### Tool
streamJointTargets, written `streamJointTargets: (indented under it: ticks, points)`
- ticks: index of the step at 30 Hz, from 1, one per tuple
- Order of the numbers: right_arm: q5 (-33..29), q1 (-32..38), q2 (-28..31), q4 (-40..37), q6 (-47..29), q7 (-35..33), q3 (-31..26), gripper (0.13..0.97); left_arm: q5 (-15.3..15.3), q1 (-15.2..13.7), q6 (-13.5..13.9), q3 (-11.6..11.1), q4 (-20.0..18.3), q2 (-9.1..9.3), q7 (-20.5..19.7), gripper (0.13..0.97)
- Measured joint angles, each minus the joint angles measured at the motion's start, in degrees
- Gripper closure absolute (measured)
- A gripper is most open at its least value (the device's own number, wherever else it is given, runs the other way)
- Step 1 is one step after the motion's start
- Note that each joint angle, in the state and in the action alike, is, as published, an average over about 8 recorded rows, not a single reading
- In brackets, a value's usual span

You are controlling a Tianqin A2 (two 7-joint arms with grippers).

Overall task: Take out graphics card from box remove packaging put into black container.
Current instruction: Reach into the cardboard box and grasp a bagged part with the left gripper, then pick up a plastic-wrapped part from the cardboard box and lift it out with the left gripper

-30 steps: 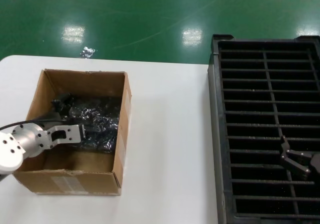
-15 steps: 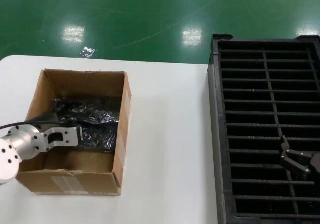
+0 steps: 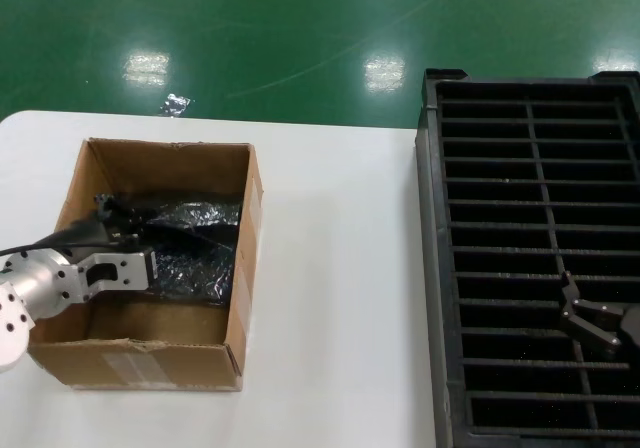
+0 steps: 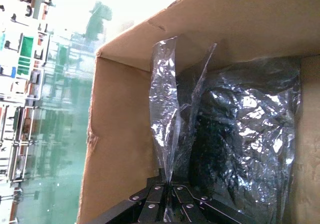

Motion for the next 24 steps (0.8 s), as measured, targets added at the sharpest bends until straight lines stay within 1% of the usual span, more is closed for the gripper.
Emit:
streamJointTargets:
  ticks: [6, 9, 11, 14, 17, 20, 24]
  points:
    - [0.0, 0.0, 0.0, 0.0, 0.0, 0.0, 0.0, 0.129, -0.5, 0.7, -0.8, -0.6, -1.5, -0.52, 0.4, 0.945]
    - [0.0, 0.0, 0.0, 0.0, 0.0, 0.0, 0.0, 0.129, -0.3, 1.4, -1.3, -1.3, -3.4, -0.91, 0.4, 0.956]
    - [0.0, 0.0, 0.0, 0.0, 0.0, 0.0, 0.0, 0.129, 0.4, 2.2, -1.5, -2.2, -5.4, -1.24, -0.1, 0.956]
    - [0.0, 0.0, 0.0, 0.0, 0.0, 0.0, 0.0, 0.129, 2.5, 4.0, -1.3, -4.1, -9.7, -1.80, -1.4, 0.957]
    - [0.0, 0.0, 0.0, 0.0, 0.0, 0.0, 0.0, 0.129, 5.2, 6.3, -0.4, -6.7, -14.9, -2.35, -3.2, 0.958]
    - [0.0, 0.0, 0.0, 0.0, 0.0, 0.0, 0.0, 0.129, 7.9, 9.0, 1.1, -9.6, -20.7, -2.92, -5.3, 0.958]
    - [0.0, 0.0, 0.0, 0.0, 0.0, 0.0, 0.0, 0.129, 10.7, 13.0, 3.5, -13.9, -28.9, -3.65, -8.1, 0.958]
